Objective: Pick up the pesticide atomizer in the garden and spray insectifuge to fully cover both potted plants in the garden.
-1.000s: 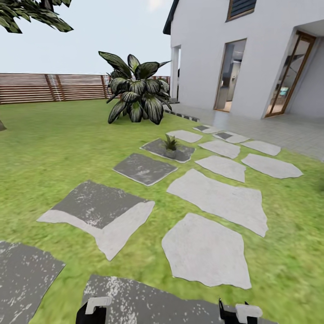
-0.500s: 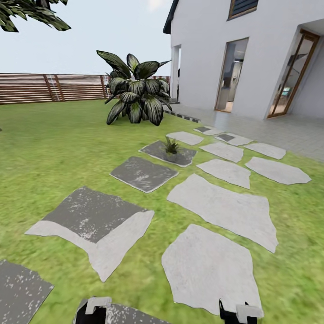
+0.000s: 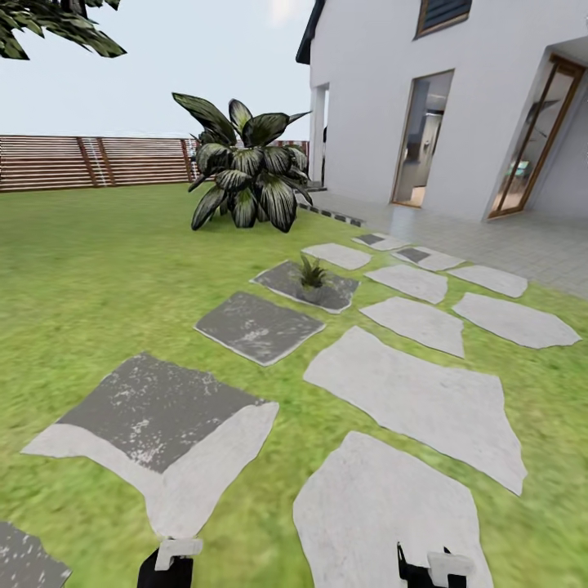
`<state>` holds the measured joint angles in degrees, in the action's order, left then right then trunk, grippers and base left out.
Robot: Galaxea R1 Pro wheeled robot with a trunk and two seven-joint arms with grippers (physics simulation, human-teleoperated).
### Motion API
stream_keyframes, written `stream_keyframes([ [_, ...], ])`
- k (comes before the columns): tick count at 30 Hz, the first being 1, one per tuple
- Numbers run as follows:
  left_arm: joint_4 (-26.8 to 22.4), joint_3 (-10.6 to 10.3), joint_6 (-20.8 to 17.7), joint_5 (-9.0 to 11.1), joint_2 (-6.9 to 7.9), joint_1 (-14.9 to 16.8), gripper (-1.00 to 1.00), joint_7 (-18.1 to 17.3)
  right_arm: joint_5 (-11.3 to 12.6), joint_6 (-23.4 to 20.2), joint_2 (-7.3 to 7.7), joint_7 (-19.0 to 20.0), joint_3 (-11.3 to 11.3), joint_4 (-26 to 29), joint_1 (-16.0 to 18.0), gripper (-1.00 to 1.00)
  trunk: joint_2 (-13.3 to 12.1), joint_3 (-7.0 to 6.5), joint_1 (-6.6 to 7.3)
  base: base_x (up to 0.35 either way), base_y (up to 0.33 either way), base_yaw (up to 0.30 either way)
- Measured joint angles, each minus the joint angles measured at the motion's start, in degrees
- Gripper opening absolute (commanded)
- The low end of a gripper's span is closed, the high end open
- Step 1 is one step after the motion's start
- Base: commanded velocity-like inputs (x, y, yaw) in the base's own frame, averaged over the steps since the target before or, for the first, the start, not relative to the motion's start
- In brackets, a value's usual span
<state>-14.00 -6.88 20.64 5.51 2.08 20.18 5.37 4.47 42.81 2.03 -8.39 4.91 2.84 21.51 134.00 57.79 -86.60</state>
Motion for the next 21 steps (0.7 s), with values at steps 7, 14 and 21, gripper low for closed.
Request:
stream_keyframes([
  [7,0.0,0.0,0.0,0.0,0.0,0.0,-1.0,0.0,0.0,0.01,-0.01,0.0,0.01,0.0,0.0,1.0,0.0,0.0,0.0,0.338,0.0,0.0],
  [14,0.0,0.0,0.0,0.0,0.0,0.0,-1.0,0.0,0.0,0.0,-0.01,0.0,0.0,0.0,0.0,1.0,0.0,0.0,0.0,0.338,0.0,0.0],
  [21,0.0,0.0,0.0,0.0,0.0,0.0,-1.0,0.0,0.0,0.02,-0.01,0.0,0.04,0.0,0.0,1.0,0.0,0.0,0.0,0.338,0.0,0.0],
])
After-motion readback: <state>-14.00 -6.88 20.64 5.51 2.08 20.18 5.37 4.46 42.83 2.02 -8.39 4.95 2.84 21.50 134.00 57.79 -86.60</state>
